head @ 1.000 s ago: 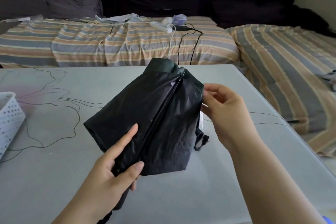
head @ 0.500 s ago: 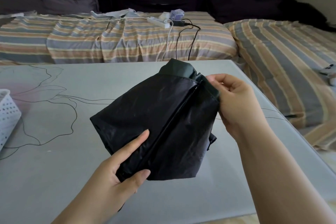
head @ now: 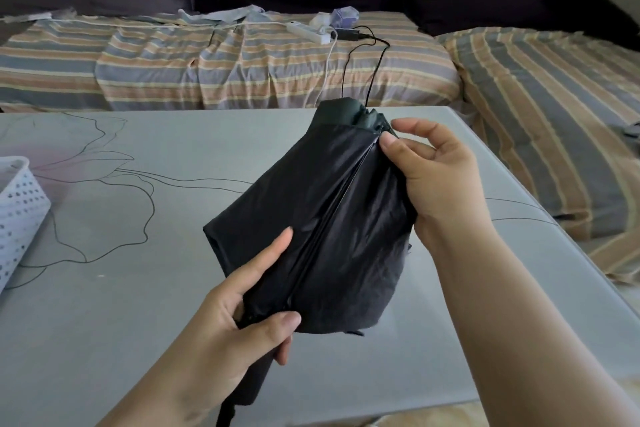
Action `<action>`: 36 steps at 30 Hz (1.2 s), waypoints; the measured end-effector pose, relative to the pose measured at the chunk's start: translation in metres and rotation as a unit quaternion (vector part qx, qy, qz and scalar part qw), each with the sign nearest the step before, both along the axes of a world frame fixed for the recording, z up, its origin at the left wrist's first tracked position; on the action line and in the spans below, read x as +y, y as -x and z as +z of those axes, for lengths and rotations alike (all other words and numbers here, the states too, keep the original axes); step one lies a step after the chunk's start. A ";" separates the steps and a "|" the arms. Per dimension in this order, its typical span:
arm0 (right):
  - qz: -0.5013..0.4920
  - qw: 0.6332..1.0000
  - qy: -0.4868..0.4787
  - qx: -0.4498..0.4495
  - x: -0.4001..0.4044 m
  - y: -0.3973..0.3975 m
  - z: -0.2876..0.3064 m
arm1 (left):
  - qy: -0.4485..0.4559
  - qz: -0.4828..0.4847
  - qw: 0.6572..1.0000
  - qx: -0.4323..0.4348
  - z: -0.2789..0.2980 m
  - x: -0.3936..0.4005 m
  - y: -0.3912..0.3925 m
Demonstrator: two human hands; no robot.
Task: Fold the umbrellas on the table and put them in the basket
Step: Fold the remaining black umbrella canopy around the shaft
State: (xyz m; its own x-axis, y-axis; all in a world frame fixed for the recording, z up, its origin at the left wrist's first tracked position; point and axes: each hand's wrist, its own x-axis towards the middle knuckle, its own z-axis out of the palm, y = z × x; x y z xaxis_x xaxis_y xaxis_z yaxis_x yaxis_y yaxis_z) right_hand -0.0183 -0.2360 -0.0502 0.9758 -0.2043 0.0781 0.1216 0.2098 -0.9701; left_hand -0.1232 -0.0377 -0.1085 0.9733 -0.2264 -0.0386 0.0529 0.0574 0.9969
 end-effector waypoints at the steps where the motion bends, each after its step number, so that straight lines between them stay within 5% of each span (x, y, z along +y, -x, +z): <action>1: -0.015 0.998 0.055 -0.005 -0.001 -0.001 -0.001 | 0.022 0.002 1.000 0.010 -0.001 -0.001 0.000; 7: -0.099 0.948 0.282 0.106 -0.010 0.004 -0.017 | 0.109 0.078 0.990 0.042 -0.003 0.004 -0.010; 9: -0.086 0.942 0.265 0.187 -0.009 0.011 -0.027 | 0.141 0.116 0.982 0.047 -0.002 0.010 -0.018; 14: 0.174 0.909 0.105 0.364 0.030 0.027 -0.051 | 0.215 0.144 0.964 0.067 -0.001 0.023 -0.034; 17: 0.188 0.918 0.057 0.345 0.048 0.026 -0.055 | 0.202 0.132 0.969 0.052 -0.001 0.028 -0.037; 22: 0.039 0.942 0.180 0.282 0.043 0.015 -0.049 | 0.204 0.137 0.967 0.062 -0.006 0.033 -0.039; 24: 0.057 0.940 0.179 0.285 0.039 0.013 -0.049 | 0.204 0.134 0.968 0.065 -0.009 0.035 -0.040; 30: 0.161 0.927 0.113 0.321 0.048 0.011 -0.052 | 0.211 0.138 0.965 0.065 -0.002 0.034 -0.035; 36: 0.144 0.970 -0.126 0.152 0.046 0.023 -0.035 | 0.187 0.204 0.958 0.073 -0.002 0.025 -0.034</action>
